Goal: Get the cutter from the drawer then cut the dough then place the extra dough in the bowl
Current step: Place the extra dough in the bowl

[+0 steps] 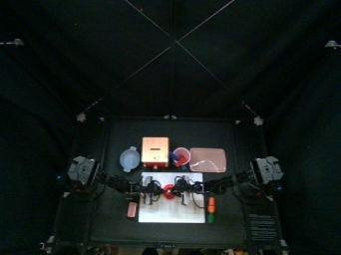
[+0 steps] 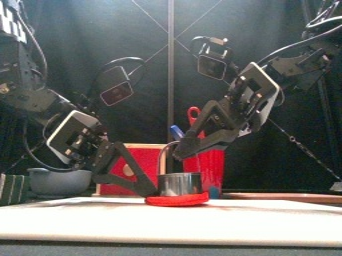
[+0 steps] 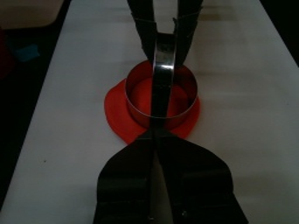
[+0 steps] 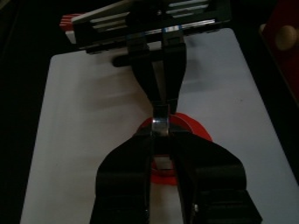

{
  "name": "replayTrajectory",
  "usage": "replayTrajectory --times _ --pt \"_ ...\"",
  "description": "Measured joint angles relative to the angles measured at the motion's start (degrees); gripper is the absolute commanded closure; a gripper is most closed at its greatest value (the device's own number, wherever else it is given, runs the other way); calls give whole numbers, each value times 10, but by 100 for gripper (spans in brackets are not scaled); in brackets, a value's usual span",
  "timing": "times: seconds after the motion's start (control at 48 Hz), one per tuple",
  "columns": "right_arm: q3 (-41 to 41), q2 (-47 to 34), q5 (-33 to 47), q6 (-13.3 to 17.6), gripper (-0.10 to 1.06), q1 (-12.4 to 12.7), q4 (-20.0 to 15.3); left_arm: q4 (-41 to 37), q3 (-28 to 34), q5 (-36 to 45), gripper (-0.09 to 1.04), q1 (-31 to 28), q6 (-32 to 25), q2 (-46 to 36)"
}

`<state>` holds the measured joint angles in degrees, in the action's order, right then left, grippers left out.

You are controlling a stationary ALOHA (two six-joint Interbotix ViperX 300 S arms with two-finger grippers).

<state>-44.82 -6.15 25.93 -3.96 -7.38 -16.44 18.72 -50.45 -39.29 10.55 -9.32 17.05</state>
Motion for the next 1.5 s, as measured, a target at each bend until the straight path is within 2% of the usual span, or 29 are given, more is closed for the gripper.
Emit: replayTrajectory --times 0.292,0.625,0.792,0.875,1.021,1.333,1.5 --pt "-9 30 12 -1 44 11 1 0 1 1 43 0 0 0" --pt "-113 156 2 6 43 17 -4 0 4 3 41 0 0 -1" --pt "-142 158 -68 7 41 18 -27 0 4 4 34 0 0 -14" --pt "-142 155 -90 7 34 18 -28 0 4 4 29 0 0 -25" --pt "-145 155 -98 7 22 18 -27 -1 4 4 28 -1 -3 -41" --pt "-156 155 -98 6 21 18 -16 0 10 11 27 -19 -4 -63" --pt "-156 142 -98 5 21 21 -1 -9 60 99 19 -60 -16 -45"
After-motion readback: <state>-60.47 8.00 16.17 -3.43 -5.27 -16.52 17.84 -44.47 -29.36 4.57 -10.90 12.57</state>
